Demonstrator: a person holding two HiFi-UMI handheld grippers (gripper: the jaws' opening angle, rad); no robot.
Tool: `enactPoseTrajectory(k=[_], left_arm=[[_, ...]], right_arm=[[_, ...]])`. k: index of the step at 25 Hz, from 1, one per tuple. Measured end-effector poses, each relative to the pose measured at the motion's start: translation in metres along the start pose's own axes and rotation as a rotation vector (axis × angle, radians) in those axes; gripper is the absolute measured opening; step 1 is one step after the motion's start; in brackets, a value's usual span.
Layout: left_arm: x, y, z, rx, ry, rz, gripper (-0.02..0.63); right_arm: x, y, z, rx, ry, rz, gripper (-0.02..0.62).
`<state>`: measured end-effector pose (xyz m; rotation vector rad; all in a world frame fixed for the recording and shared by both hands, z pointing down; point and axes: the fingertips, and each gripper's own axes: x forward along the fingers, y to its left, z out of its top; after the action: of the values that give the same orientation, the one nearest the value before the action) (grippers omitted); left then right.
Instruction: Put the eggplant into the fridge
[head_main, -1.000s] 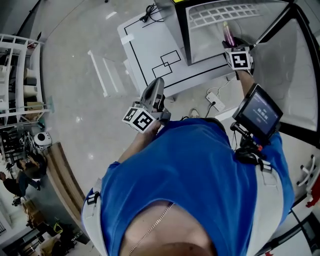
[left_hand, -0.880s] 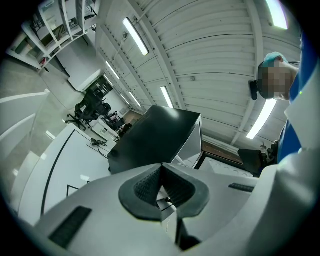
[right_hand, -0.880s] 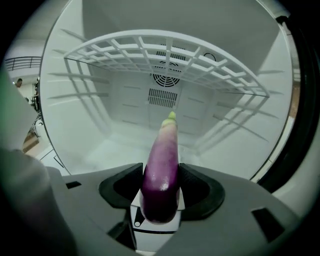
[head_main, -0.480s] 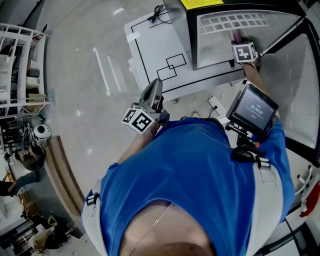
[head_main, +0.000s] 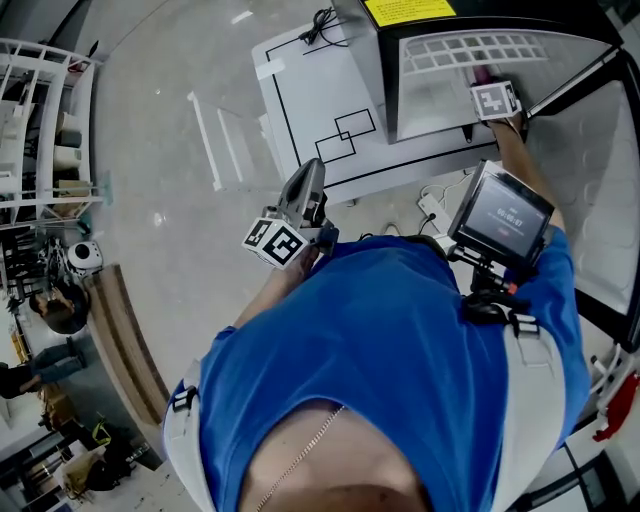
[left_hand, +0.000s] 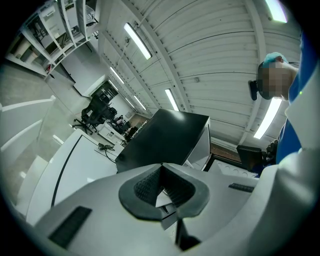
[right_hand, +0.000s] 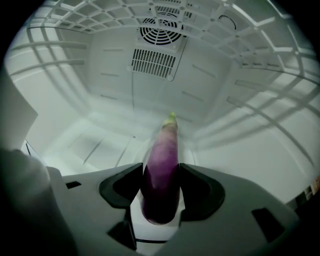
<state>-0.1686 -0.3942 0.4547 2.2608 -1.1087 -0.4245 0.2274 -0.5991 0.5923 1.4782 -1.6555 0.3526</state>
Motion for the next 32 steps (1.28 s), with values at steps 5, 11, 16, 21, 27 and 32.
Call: enactPoseTrajectory(k=[5, 11, 16, 21, 27, 32], left_arm=[[-0.005, 0.0, 0.003, 0.007, -0.002, 0.009, 0.009], [-0.008, -0.001, 0.006, 0.014, -0.001, 0.016, 0.009], [-0.01, -0.002, 0.007, 0.01, -0.005, 0.029, 0.008], [-0.011, -0.002, 0.007, 0.011, -0.005, 0.029, 0.009], [-0.009, -0.002, 0.006, 0.015, -0.008, 0.026, 0.009], [-0.009, -0.002, 0.005, 0.005, -0.009, 0.027, 0.009]], right_arm=[[0.005, 0.001, 0.001, -0.016, 0.01, 0.027, 0.232], [0.007, 0.002, 0.004, -0.036, 0.014, 0.044, 0.232], [0.008, 0.001, -0.001, -0.041, 0.038, 0.034, 0.232], [0.008, 0.0, 0.002, -0.058, 0.03, 0.025, 0.232], [0.009, 0.006, 0.007, -0.052, -0.008, 0.052, 0.232], [0.015, 0.004, 0.006, -0.038, -0.033, 0.054, 0.232]])
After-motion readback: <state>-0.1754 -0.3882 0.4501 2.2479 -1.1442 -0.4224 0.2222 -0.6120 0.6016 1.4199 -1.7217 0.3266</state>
